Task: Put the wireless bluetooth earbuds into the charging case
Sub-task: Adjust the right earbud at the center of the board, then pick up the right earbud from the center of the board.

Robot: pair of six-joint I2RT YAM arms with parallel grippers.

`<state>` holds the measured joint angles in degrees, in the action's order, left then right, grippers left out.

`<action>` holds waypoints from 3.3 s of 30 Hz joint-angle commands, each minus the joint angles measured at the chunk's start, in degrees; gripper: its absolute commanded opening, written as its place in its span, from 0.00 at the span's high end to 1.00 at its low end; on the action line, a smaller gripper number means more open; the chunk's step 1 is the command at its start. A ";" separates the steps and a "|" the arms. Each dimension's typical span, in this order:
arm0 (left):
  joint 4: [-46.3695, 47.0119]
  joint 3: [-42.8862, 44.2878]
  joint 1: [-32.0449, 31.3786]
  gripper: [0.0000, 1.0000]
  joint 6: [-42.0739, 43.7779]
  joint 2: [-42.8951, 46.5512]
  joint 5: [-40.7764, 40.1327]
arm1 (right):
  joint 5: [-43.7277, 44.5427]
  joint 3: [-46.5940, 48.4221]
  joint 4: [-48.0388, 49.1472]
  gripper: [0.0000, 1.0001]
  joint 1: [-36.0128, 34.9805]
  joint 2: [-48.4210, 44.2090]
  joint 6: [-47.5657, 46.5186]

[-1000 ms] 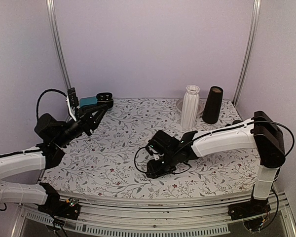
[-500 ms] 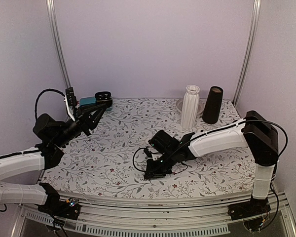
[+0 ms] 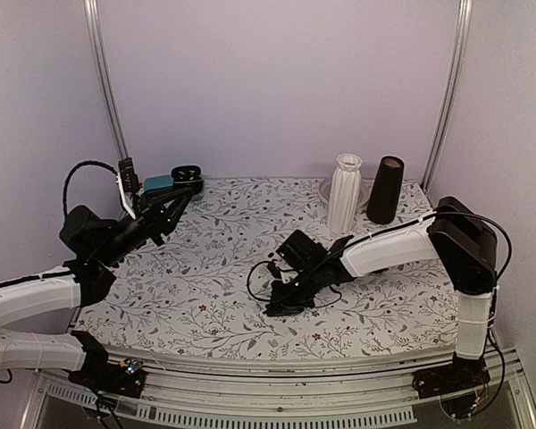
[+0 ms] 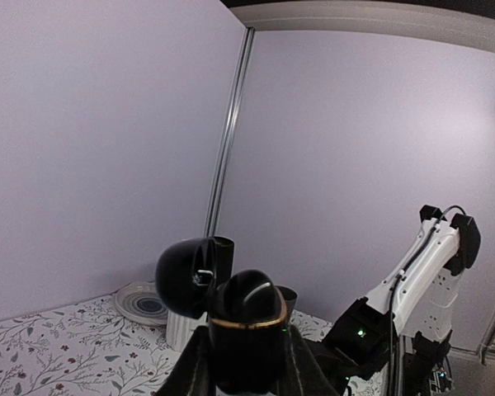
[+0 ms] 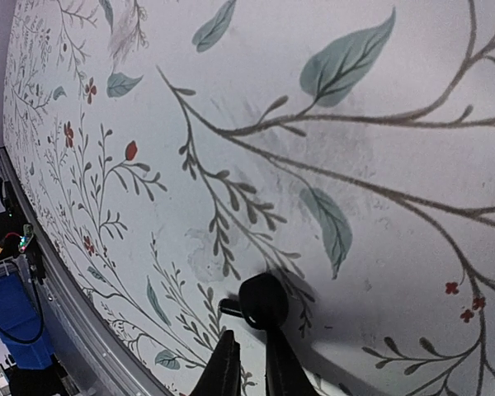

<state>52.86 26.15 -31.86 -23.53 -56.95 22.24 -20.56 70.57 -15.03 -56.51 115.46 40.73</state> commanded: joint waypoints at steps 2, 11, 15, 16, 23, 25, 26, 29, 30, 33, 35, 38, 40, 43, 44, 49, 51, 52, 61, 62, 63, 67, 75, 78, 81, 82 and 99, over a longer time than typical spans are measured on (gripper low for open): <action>0.84 1.25 0.92 1.00 0.90 0.87 0.04 | 1.96 3.09 -1.25 0.87 2.07 2.92 -2.85; -0.12 1.45 0.92 1.00 1.09 1.40 0.23 | 7.41 5.33 -5.40 0.84 2.47 1.66 -6.98; -0.04 1.52 0.92 1.00 0.85 1.19 0.28 | 10.18 5.05 -5.81 0.72 2.20 0.25 -10.81; -0.04 1.60 0.92 1.00 0.83 1.14 0.34 | 10.99 5.33 -5.91 0.70 1.98 -0.01 -11.58; -0.75 2.13 0.92 1.00 0.71 1.00 0.29 | 17.35 11.73 -12.16 0.64 -0.20 2.10 -14.59; -1.27 2.35 0.92 1.00 0.75 0.94 -0.03 | 18.90 13.82 -14.10 0.64 -1.07 3.17 -14.62; -1.58 2.52 0.96 1.00 0.82 0.88 -0.13 | 19.49 15.14 -14.87 0.64 -1.61 3.61 -14.47; -2.22 2.84 0.93 1.00 0.90 0.66 -0.73 | 21.43 17.28 -16.46 0.64 -2.72 4.73 -13.69; -2.31 2.85 0.91 1.00 0.89 0.66 -1.04 | 22.26 18.02 -17.14 0.64 -3.02 5.08 -13.46; -2.77 2.85 0.92 1.00 1.08 0.63 -2.11 | 25.43 20.19 -19.86 0.64 -3.88 6.45 -13.02; -3.28 2.93 0.94 1.00 1.17 0.63 -3.23 | 26.54 21.28 -21.19 0.64 -4.24 7.30 -13.00; -5.11 3.47 0.96 1.00 1.43 0.60 -5.81 | 27.18 22.54 -22.08 0.63 -4.66 8.03 -13.04; -7.29 4.08 1.00 1.00 1.72 0.42 -7.77 | 27.32 23.27 -22.53 0.63 -4.87 8.55 -13.21; -7.71 3.88 1.01 1.00 1.75 0.49 -8.91 | 27.73 24.52 -23.60 0.63 -5.07 9.43 -13.30; -7.53 3.68 1.02 1.00 1.73 0.55 -9.10 | 27.75 24.86 -23.75 0.63 -5.05 9.59 -13.31; -7.51 3.25 1.01 1.00 1.85 1.17 -9.83 | 27.31 26.36 -24.61 0.63 -5.46 10.84 -13.39; -7.53 3.08 1.01 1.00 1.85 1.35 -9.98 | 27.20 26.88 -24.76 0.63 -5.77 11.17 -13.46; -7.51 3.03 1.01 1.00 1.80 1.49 -10.02 | 27.15 27.10 -24.98 0.63 -5.93 11.41 -13.56; -7.60 2.65 1.18 1.00 2.00 2.09 -10.46 | 27.28 28.02 -26.08 0.64 -6.50 12.61 -13.57; -7.60 2.67 1.26 1.00 2.00 2.04 -10.45 | 27.31 28.05 -26.09 0.64 -6.51 12.72 -13.57; -7.60 2.68 1.29 1.00 1.97 2.04 -10.36 | 27.25 28.17 -26.13 0.64 -6.58 12.81 -13.57; -7.60 2.68 1.27 1.00 1.91 2.12 -10.30 | 27.61 28.66 -26.76 0.64 -6.73 13.37 -13.66; -7.55 2.61 1.36 1.00 1.76 2.23 -10.22 | 28.20 29.65 -27.67 0.64 -7.08 14.46 -14.10; -7.60 2.59 1.36 1.00 1.73 2.26 -10.18 | 28.68 30.40 -28.36 0.65 -7.36 15.15 -14.34; -7.60 2.59 1.38 1.00 1.78 2.41 -10.20 | 29.35 30.97 -29.19 0.67 -7.61 15.76 -14.61; -7.67 2.59 1.36 1.00 1.74 2.38 -10.20 | 29.68 31.17 -29.56 0.67 -7.66 15.96 -14.69; -7.35 2.81 1.44 1.00 1.39 1.88 -9.89 | 31.48 31.78 -31.78 0.78 -8.35 17.43 -14.91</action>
<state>45.04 28.53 -31.31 -22.33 -55.72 12.34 9.87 102.06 -44.45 -64.51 130.61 25.91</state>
